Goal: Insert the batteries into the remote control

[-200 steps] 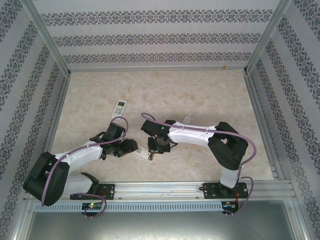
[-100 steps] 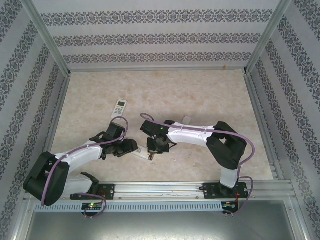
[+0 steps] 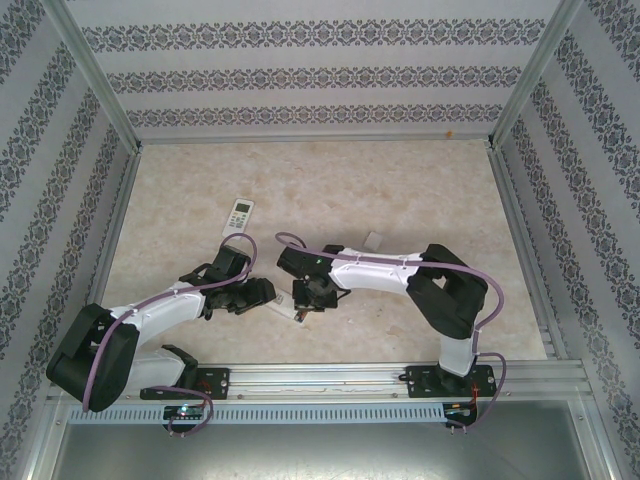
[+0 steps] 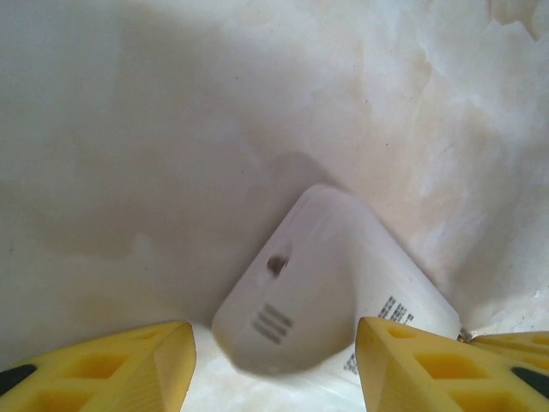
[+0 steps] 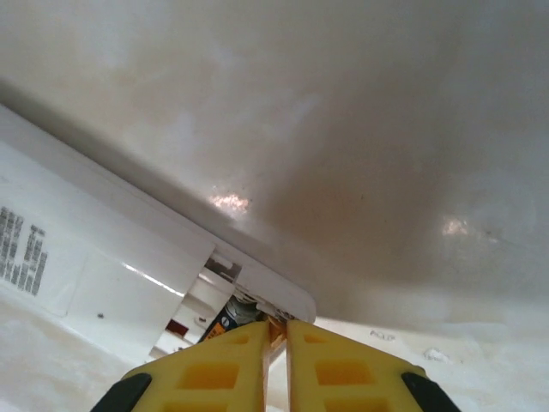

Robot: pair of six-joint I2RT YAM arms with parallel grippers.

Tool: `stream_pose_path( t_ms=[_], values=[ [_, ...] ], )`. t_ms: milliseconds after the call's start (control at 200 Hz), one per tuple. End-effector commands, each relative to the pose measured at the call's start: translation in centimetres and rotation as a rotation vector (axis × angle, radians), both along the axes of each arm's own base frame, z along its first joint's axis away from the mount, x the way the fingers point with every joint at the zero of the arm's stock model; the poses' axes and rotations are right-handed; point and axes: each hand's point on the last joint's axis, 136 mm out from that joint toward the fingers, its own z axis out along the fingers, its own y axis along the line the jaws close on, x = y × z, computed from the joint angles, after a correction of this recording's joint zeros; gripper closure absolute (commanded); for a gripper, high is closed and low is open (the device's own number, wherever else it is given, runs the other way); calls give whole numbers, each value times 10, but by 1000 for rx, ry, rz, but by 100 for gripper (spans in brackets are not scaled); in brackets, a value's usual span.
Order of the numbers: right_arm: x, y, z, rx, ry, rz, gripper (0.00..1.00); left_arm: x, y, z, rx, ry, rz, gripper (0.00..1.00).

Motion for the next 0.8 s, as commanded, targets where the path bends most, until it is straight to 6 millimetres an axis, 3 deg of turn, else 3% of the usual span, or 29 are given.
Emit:
stream_pose_path(
  t_ms=[0,105,210,295,460,629,734,799],
  values=[
    [-51,-30,-49,-186,159,53,86,-10,-8,-14,-16,22,-50,45],
    [-62,-36,-58,-209,182,67,86,-10,-7,-14,-9,16,-46,45],
    [-55,-27,-54,-179,163,75,87,-10,-7,-14,-12,17,-45,45],
    [-38,-11,-33,-128,96,106,86,-10,-8,-14,-15,19,-47,45],
    [5,7,39,-27,-125,172,80,-7,-5,-6,-3,-5,-42,43],
    [62,-34,90,-93,-397,174,72,1,3,11,30,-79,-16,33],
    [100,-76,102,-194,-542,210,45,5,9,22,56,-128,-10,29],
    [116,-90,100,-224,-587,367,26,7,12,29,70,-161,-11,28]
  ],
)
